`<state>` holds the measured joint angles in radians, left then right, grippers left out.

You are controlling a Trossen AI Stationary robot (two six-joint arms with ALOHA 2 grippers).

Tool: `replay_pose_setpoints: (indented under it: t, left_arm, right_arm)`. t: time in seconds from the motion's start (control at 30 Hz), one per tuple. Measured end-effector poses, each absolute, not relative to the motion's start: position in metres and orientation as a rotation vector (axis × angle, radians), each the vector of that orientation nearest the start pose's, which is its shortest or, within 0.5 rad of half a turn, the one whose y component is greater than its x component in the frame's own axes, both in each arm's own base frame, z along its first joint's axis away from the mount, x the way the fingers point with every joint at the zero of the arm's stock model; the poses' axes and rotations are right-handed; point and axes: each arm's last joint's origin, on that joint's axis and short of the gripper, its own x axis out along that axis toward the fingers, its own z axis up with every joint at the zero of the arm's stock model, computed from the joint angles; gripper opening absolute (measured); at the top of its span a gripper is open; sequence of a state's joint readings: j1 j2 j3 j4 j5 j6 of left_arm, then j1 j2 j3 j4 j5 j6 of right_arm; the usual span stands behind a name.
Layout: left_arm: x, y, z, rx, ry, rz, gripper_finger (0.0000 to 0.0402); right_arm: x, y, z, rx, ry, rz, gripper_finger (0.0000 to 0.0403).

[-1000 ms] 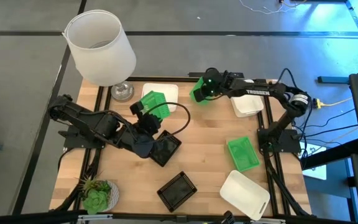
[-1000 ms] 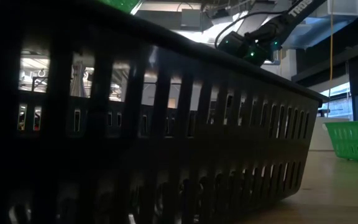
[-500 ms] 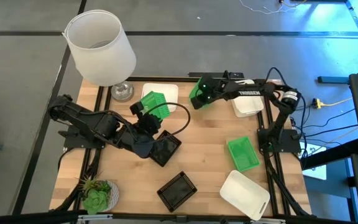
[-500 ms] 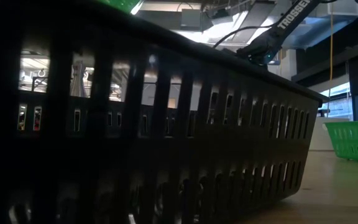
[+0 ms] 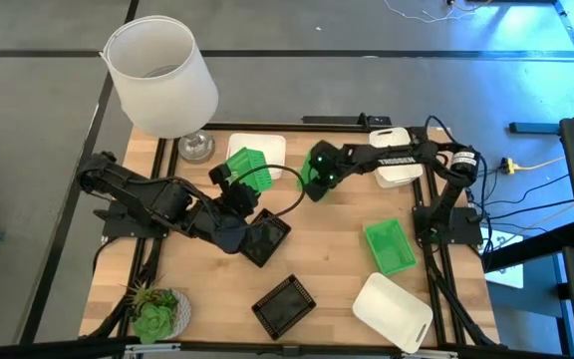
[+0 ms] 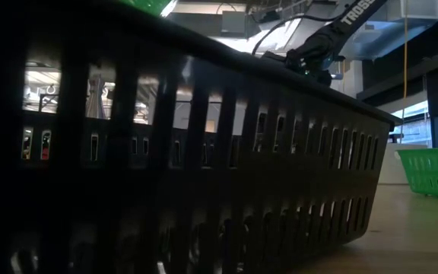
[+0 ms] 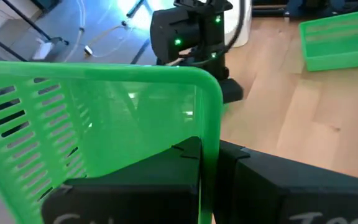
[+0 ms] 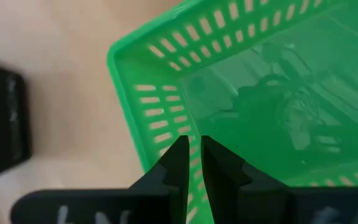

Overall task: Stack baskets by color
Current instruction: Stack the bottom left green bin on the top green bin

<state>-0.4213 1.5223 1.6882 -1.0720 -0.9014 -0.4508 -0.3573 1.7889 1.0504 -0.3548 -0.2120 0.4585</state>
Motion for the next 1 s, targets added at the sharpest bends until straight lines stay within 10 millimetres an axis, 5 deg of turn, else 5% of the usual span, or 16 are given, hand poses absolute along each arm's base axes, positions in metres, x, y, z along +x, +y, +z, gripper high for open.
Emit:
replay_pose_setpoints:
  t: [0.23,0.5,0.8,1.0]
  left_arm:
    - [0.276,-0.099,0.399,0.034,0.582,0.591,0.0]
    - [0.278,-0.093,0.399,-0.094,0.54,0.654,0.0]
    - [0.298,-0.052,0.401,-0.263,0.492,0.729,0.0]
    - [0.323,-0.021,0.408,-0.372,0.399,0.655,0.0]
  right_arm:
    - [0.331,-0.079,0.159,0.508,1.06,-0.33,0.0043]
    - [0.322,-0.036,0.204,0.281,0.933,-0.473,0.0043]
    - [0.284,0.031,0.269,0.033,0.73,-0.466,0.0043]
    - [0.254,0.066,0.292,-0.051,0.661,-0.399,0.0043]
